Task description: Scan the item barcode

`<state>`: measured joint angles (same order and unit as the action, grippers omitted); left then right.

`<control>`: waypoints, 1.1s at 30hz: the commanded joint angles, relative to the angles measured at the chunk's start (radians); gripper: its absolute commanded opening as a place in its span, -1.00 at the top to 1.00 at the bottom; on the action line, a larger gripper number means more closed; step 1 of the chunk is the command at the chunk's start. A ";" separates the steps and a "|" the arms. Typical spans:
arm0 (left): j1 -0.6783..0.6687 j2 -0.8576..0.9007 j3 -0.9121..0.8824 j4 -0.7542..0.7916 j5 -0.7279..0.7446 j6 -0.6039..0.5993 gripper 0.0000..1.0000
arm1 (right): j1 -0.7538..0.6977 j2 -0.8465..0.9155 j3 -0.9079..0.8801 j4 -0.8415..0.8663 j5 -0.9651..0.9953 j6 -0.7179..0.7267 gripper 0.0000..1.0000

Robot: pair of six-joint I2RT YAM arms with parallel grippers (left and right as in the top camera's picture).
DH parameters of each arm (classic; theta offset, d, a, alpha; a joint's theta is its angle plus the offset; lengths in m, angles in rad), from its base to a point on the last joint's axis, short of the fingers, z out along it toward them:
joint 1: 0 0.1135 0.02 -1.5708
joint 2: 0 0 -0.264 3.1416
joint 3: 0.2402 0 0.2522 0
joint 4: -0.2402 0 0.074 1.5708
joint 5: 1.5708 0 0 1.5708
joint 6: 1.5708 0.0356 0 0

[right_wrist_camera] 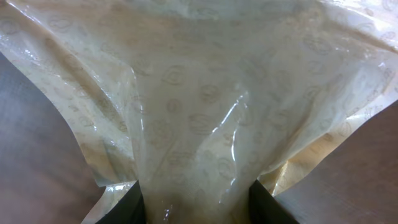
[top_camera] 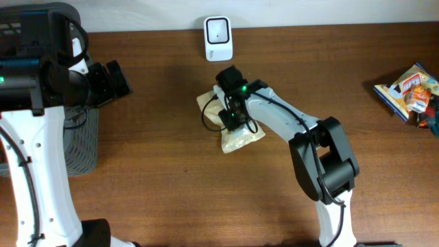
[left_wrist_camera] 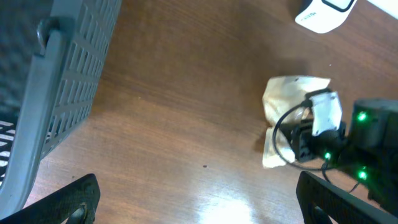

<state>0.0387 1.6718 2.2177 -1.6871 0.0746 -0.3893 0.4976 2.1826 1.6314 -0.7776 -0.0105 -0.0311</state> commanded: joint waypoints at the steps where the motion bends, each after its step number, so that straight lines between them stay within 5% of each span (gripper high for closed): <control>1: -0.003 -0.004 0.002 -0.001 -0.004 -0.010 -0.99 | -0.034 0.023 0.123 0.002 0.023 0.093 0.49; 11: -0.003 -0.004 0.002 -0.001 -0.004 -0.010 -0.98 | -0.042 0.023 0.301 0.307 0.023 0.100 0.71; 13: -0.003 -0.004 0.002 -0.001 -0.004 -0.010 -0.98 | -0.040 0.029 0.301 0.295 0.022 0.099 0.39; 16: -0.003 -0.004 0.002 -0.001 -0.004 -0.010 -0.98 | -0.019 0.071 0.298 0.256 -0.059 -0.053 -0.40; 21: -0.003 -0.004 0.002 -0.001 -0.004 -0.010 -0.98 | -0.014 0.188 0.298 0.251 -0.065 -0.197 -0.72; 25: -0.003 -0.004 0.002 -0.001 -0.004 -0.010 -0.98 | -0.014 0.244 0.298 0.248 -0.072 -0.231 -0.71; 30: -0.003 -0.004 0.002 -0.001 -0.004 -0.010 -0.98 | -0.014 0.244 0.299 0.112 -0.072 -0.223 0.03; 33: -0.003 -0.004 0.002 -0.001 -0.004 -0.010 -0.98 | -0.011 0.235 0.299 -0.036 -0.073 -0.193 0.09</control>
<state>0.0387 1.6718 2.2177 -1.6871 0.0746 -0.3893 0.4793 2.3966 1.9587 -0.6819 -0.0696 -0.2611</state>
